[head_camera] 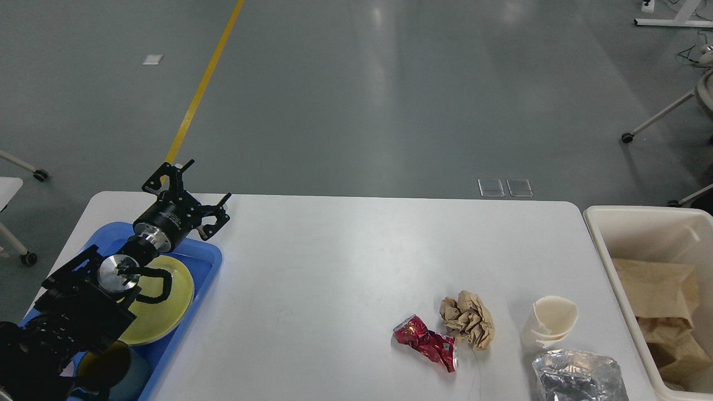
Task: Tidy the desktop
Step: 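Bring the right gripper down toward the white paper cup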
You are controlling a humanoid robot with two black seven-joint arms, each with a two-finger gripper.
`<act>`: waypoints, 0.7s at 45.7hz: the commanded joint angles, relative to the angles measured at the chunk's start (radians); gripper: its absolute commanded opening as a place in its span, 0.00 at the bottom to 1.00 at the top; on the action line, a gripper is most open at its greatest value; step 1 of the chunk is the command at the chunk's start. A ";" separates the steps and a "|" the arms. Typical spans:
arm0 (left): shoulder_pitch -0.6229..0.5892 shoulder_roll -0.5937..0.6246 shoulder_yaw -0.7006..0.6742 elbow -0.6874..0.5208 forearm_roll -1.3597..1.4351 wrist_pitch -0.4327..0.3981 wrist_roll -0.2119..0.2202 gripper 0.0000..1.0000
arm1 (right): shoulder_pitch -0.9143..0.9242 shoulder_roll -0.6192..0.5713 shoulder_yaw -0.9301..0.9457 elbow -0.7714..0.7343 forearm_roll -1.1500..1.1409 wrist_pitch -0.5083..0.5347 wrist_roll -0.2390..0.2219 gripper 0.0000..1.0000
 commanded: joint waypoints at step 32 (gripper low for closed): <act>0.000 0.000 0.000 0.000 0.000 0.000 0.000 0.96 | 0.777 0.038 -0.408 0.195 -0.023 0.679 0.006 0.98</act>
